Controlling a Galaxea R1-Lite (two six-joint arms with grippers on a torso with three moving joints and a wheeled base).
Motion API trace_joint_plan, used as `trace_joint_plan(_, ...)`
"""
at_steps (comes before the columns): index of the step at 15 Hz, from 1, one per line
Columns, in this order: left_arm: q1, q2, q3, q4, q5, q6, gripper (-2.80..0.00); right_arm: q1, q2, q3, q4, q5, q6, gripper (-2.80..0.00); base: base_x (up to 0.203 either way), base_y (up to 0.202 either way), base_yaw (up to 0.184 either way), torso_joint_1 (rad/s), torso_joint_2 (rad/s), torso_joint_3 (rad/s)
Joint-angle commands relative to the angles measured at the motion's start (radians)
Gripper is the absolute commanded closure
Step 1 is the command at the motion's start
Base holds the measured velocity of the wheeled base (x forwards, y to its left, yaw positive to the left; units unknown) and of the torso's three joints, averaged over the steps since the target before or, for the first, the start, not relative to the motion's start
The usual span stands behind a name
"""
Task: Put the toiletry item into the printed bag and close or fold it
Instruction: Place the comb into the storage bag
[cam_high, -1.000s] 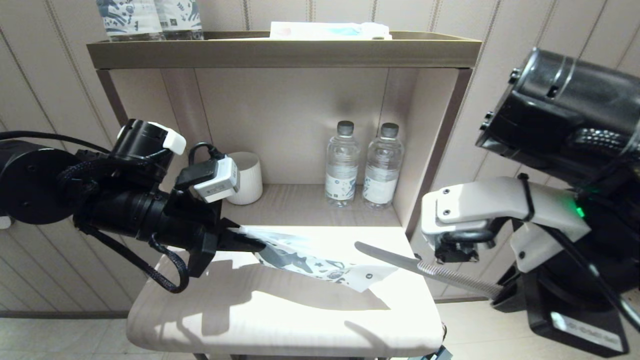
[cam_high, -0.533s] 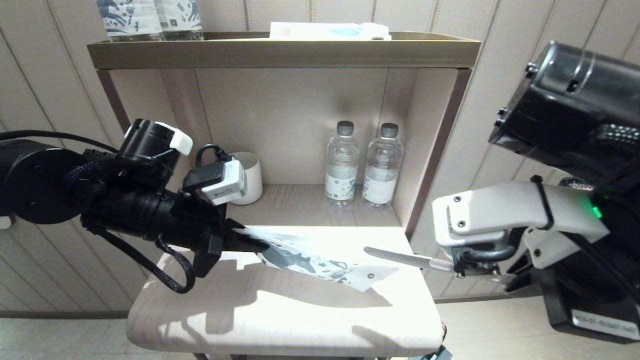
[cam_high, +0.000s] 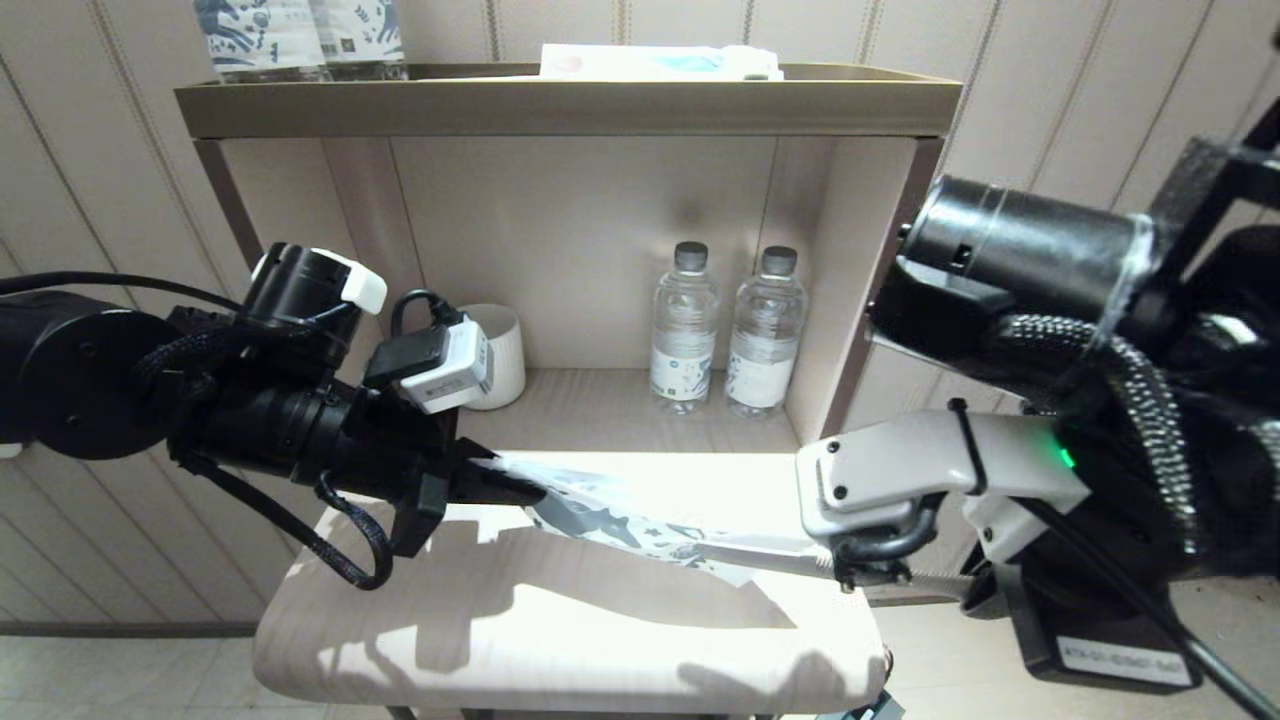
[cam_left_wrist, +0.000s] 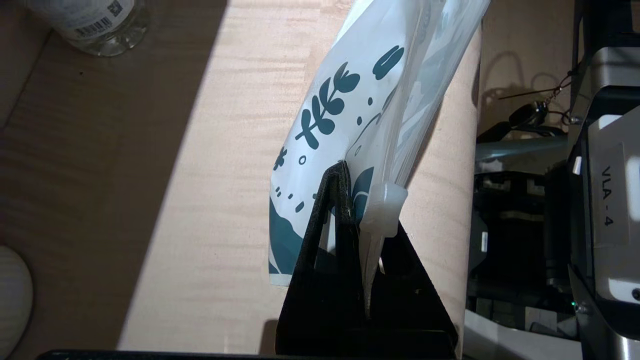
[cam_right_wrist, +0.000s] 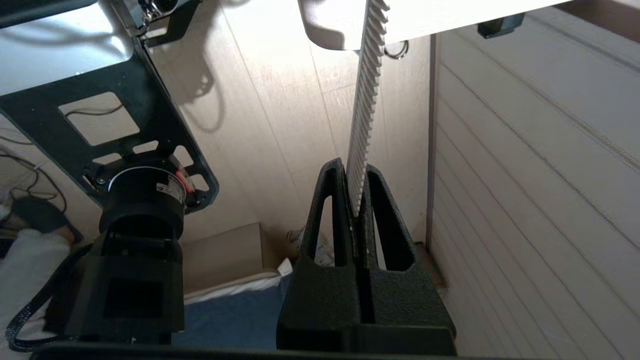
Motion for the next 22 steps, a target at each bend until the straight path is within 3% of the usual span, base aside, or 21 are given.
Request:
trace_joint_plan(1,0.0,0.003,0.011,-0.01,-0.004,0.005,0.0,-0.013,0.035,-0.001,0.048,-0.002,-0.003,0.0,0.0,0.0,0.0,0.0,0.0,0.0)
trace_joint_plan(17,-0.007,-0.037,0.181,-0.208,-0.04,0.008,0.0,-0.036,0.035,-0.001,-0.041,-0.071,0.004,0.0,0.0,0.0,0.0,0.0,0.0,0.0)
trace_joint_plan(22,-0.006,-0.018,0.187,-0.235,-0.042,0.007,0.0,-0.034,0.012,-0.001,-0.04,-0.071,0.004,0.0,0.0,0.0,0.0,0.0,0.0,0.0)
